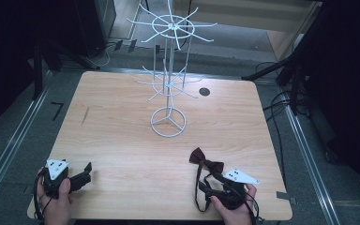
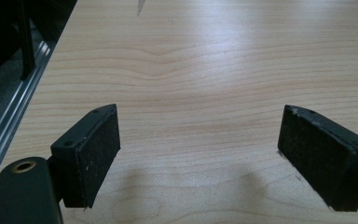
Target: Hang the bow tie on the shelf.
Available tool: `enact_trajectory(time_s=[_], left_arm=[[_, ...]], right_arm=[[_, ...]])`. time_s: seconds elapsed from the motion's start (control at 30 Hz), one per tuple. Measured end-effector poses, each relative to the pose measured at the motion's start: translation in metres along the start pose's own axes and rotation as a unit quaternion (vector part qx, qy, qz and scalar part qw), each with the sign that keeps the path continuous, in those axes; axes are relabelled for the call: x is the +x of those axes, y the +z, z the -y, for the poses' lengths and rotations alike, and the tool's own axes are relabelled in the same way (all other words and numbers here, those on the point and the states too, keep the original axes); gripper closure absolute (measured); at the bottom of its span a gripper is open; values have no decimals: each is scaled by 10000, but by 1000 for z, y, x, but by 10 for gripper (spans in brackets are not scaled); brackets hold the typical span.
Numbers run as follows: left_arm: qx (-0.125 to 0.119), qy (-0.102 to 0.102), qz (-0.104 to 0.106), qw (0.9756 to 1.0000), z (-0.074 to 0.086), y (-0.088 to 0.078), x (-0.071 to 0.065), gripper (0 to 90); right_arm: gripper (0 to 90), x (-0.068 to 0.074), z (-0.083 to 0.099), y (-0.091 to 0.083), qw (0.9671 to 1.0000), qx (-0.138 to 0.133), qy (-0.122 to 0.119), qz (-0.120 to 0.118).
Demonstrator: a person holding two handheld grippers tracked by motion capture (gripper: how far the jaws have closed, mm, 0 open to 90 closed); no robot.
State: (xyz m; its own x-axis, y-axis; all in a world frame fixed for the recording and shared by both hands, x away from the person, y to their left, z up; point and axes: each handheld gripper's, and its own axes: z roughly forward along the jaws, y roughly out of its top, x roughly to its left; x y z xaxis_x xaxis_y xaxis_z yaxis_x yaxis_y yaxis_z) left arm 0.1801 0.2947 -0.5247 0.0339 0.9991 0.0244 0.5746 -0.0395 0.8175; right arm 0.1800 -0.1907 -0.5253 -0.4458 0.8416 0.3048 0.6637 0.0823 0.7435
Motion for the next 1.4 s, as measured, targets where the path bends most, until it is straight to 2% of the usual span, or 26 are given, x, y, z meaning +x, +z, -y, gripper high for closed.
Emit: enact_trajectory(time_s=[0.07,0.1,0.13,0.23,0.3,0.33,0.4,0.47,0.5,0.53,0.63,0.73,0.77,0.83,0.9,0.93,1.03,1.07,1.17,1.2,1.3,1.37,1.4], left_arm=[[8,3,-4,10000,0,0,0,135],[3,6,-8,10000,0,0,0,135],[3,3,-10,10000,0,0,0,135],[-2,9,-11,10000,0,0,0,135],[-3,5,-11,10000,0,0,0,135],[-2,7,-7,10000,0,0,0,135],[-2,7,-5,10000,0,0,0,135],[6,8,2,10000,0,0,0,135],[8,7,3,10000,0,0,0,135],[11,7,1,10000,0,0,0,135],[15,4,3,10000,0,0,0,135],[10,1,-4,10000,0,0,0,135],[12,5,-4,10000,0,0,0,135],[12,7,-4,10000,0,0,0,136],[11,7,-5,10000,0,0,0,136],[8,15,-3,10000,0,0,0,136],[7,16,-5,10000,0,0,0,136],[5,15,-5,10000,0,0,0,136],[11,4,5,10000,0,0,0,136],[11,4,5,10000,0,0,0,136],[8,3,1,10000,0,0,0,136],[19,6,5,10000,0,0,0,136],[19,5,6,10000,0,0,0,136]], right_arm=[[81,3,0,0,10000,10,-35,69],[3,7,1,1,9998,1,-47,172],[0,10,0,2,9996,18,-40,271],[0,17,1,5,9995,0,-60,318],[0,21,2,11,9991,91,-157,372],[0,22,4,16,9984,178,-238,484],[0,23,5,17,9982,214,-251,495],[39,22,7,22,9967,317,-283,689],[39,22,7,22,9967,317,-283,689],[116,19,8,24,9961,368,-224,774],[169,17,9,24,9960,355,-254,782],[288,17,9,22,9948,358,-364,878],[362,16,10,21,9944,338,-412,911],[434,15,9,20,9939,340,-434,955],[465,13,9,19,9939,334,-429,961],[523,12,9,18,9934,343,-471,988],[556,12,9,18,9925,360,-542,1035],[604,12,9,18,9911,369,-625,1117],[650,12,9,17,9902,381,-662,1169],[693,10,9,17,9900,376,-665,1185],[726,8,9,16,9902,365,-672,1168],[811,6,10,15,9905,331,-737,1115],[811,6,10,15,9905,331,-737,1115]])
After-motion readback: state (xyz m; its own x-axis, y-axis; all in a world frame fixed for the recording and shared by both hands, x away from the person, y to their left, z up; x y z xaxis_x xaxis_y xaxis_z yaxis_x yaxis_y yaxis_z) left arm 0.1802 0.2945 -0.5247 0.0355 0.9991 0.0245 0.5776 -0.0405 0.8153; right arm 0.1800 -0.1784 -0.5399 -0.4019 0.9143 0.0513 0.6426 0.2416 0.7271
